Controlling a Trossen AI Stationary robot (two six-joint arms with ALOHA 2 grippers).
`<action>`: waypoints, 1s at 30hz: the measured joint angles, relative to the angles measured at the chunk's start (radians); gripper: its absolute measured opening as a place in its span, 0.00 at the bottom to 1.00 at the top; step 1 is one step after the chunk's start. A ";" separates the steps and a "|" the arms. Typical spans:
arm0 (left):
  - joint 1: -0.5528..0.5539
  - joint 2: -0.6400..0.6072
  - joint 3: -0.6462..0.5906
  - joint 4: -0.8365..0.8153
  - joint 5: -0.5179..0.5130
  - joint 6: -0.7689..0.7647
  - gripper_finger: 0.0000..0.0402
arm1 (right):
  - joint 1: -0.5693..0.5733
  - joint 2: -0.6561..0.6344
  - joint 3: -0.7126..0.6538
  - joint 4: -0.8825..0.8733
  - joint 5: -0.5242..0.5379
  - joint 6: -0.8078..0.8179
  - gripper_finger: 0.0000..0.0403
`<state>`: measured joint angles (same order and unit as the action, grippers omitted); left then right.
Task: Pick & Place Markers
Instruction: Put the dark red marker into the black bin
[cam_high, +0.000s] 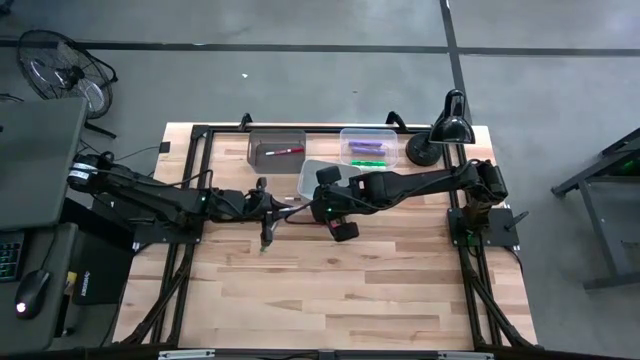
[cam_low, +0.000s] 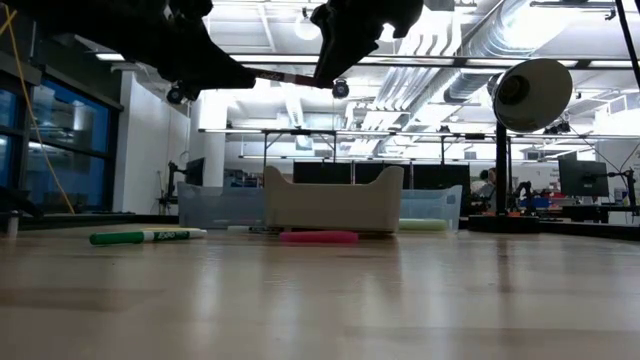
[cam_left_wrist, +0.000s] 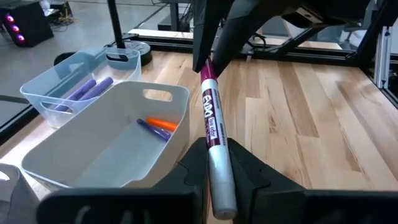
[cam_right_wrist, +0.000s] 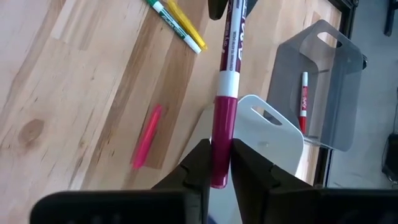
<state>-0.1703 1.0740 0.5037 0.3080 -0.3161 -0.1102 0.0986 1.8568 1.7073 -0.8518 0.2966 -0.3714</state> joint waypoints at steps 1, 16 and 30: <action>0.000 0.000 0.000 0.000 0.001 0.001 0.06 | 0.000 0.000 0.000 0.000 -0.004 -0.001 0.11; 0.000 -0.001 0.000 0.010 0.010 0.001 0.07 | 0.001 -0.066 -0.001 -0.015 0.022 -0.015 0.26; 0.000 -0.001 0.000 0.003 0.010 0.001 0.08 | 0.001 -0.310 -0.001 -0.264 0.069 0.153 0.37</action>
<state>-0.1707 1.0733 0.5037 0.3115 -0.3057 -0.1093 0.0992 1.5470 1.7061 -1.1160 0.3655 -0.2187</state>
